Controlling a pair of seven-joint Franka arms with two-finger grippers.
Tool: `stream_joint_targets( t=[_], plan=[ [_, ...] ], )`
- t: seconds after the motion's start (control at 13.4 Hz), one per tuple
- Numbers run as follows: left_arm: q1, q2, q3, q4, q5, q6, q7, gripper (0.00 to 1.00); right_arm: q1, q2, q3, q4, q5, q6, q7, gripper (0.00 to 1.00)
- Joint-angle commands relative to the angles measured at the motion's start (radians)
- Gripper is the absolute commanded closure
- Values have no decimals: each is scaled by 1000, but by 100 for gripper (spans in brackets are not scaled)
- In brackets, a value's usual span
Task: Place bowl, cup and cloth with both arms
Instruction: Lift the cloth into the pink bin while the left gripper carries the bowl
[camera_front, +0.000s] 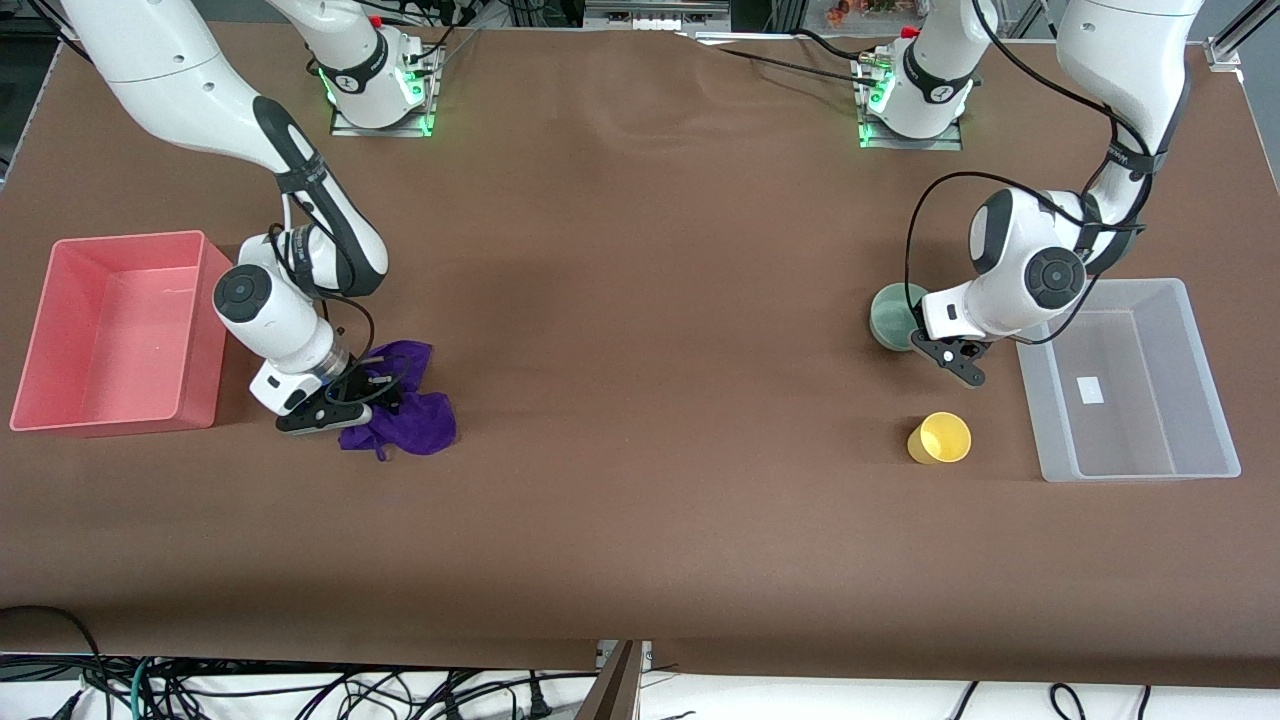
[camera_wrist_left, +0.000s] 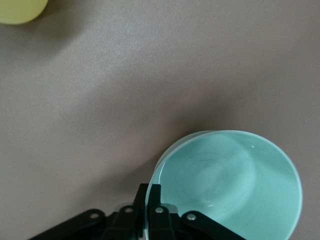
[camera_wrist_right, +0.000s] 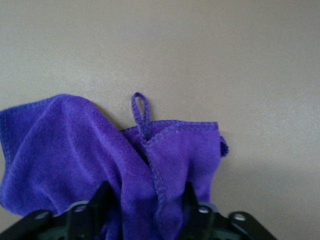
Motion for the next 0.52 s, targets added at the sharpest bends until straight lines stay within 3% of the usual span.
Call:
stream_joint_targets(
  t=[0.0,0.22,0.45],
  plan=[
    [6,-55,0,35,-32,-36,33,100,-2,-41,2,29,-13,-65,-5,100],
    [47,-85,13,260,-23,-365,113,100,-14,-121,-11,286,-16,-596,-50,100],
    [117,-74,85,398,6,-464,352,100,-29,-158,-137,564,-13,-1077,-331,100]
  ],
)
